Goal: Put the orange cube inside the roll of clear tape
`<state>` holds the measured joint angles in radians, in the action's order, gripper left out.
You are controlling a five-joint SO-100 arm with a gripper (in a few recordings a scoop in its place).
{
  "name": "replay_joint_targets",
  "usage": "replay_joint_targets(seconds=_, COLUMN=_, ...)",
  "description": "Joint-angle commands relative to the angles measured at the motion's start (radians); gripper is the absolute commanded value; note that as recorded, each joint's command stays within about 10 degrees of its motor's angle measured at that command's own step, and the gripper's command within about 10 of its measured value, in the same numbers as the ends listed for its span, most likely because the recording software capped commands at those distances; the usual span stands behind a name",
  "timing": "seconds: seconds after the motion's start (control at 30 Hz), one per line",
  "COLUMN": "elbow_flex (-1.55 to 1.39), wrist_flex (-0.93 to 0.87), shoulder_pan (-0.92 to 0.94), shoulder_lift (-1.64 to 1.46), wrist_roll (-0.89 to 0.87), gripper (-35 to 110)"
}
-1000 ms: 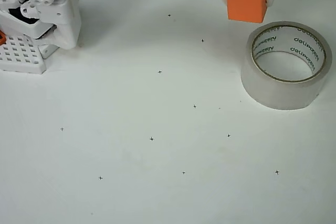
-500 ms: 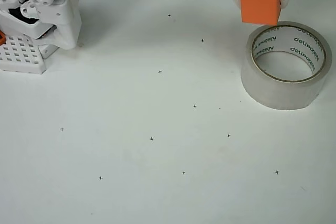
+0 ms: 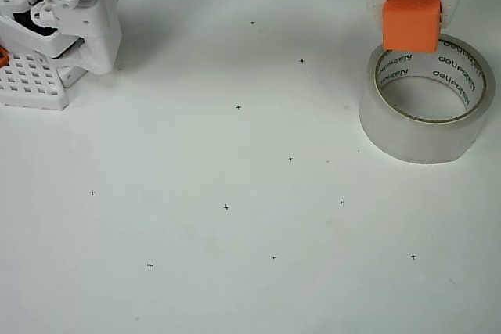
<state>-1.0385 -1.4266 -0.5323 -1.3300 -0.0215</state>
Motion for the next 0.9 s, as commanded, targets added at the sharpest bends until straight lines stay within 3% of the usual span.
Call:
replay_joint_targets(seconds=0.0, elbow_flex=0.095, wrist_flex=-0.005, shoulder_pan=0.006, shoulder_lift=-0.032, wrist_roll=-0.006, gripper=11)
replay_joint_targets(seconds=0.5, elbow_flex=0.183, wrist_flex=-0.018, shoulder_pan=0.009, shoulder_lift=0.043, wrist_roll=0.015, gripper=12)
replay_joint_targets(seconds=0.87, elbow_flex=0.189, wrist_flex=-0.023, shoulder_pan=0.014, shoulder_lift=0.043, wrist_roll=0.032, gripper=33)
